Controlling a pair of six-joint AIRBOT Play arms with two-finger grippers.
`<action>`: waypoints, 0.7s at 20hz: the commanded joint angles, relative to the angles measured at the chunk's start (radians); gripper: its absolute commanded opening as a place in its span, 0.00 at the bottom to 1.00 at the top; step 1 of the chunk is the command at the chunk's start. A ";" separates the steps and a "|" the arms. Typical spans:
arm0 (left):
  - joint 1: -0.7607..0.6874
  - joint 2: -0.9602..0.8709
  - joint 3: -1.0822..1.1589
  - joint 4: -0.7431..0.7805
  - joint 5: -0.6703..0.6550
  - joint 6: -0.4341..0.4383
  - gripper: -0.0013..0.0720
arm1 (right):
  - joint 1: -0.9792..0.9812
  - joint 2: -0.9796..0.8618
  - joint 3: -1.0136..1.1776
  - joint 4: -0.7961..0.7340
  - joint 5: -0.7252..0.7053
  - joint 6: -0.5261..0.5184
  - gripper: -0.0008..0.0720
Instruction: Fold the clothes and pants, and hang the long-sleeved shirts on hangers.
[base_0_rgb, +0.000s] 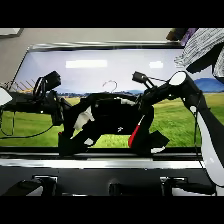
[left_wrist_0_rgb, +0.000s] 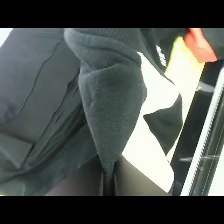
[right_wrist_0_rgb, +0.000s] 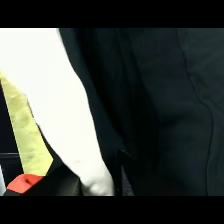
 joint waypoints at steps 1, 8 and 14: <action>-0.001 0.000 0.000 -0.014 -0.001 -0.004 0.07 | 0.010 0.019 0.001 -0.071 0.061 -0.006 0.06; 0.008 -0.001 0.000 -0.013 0.283 -0.385 0.97 | 0.010 0.231 0.001 -0.287 0.063 0.245 0.06; 0.017 0.000 0.001 -0.020 0.550 -0.842 0.97 | 0.010 0.468 0.001 -0.415 0.170 0.584 0.06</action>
